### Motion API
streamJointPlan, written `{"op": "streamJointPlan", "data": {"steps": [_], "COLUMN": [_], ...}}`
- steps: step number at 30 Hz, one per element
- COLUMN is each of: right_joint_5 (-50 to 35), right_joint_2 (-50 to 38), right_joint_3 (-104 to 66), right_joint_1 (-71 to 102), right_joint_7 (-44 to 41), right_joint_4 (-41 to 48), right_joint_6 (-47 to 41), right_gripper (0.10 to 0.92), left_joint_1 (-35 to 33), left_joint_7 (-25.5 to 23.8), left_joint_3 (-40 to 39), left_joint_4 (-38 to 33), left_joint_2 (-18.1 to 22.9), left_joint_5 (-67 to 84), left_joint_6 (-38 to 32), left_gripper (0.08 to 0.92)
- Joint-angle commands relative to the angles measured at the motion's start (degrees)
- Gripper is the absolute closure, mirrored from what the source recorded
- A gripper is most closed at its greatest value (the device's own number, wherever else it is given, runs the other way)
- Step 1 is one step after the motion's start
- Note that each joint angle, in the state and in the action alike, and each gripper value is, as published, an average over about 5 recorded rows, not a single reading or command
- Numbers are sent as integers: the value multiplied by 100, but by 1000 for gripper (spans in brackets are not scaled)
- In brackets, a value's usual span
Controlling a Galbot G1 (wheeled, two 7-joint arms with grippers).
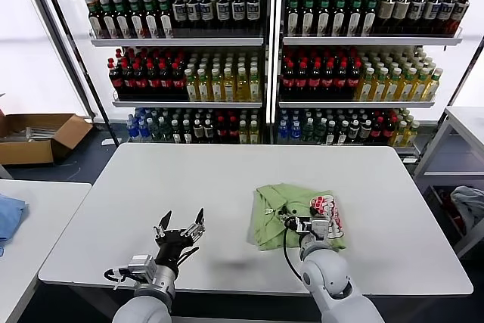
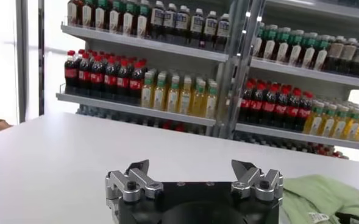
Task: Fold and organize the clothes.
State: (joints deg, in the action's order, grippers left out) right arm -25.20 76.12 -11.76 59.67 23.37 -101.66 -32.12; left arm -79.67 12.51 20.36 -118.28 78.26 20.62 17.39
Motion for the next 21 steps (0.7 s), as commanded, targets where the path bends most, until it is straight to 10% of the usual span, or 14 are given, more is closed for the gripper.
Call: {"op": "streamJointPlan", "data": {"steps": [1, 21], "right_joint_5": [120, -904], "right_joint_2": [-329, -373], "right_joint_3": [-158, -707], "right_joint_1": [142, 2060], "right_joint_7": [-7, 1030], "right_joint_4": [-1374, -1990], "right_joint_6": [-66, -107], "right_gripper": [203, 203], "left_joint_1": [-38, -157], "left_joint_7": [-21, -46], "left_joint_3": [6, -200], "left_joint_4": [-81, -132], "left_joint_2": [12, 103], "left_joint_5": [-13, -114], "left_joint_6": [7, -8], "left_gripper": [177, 177]}}
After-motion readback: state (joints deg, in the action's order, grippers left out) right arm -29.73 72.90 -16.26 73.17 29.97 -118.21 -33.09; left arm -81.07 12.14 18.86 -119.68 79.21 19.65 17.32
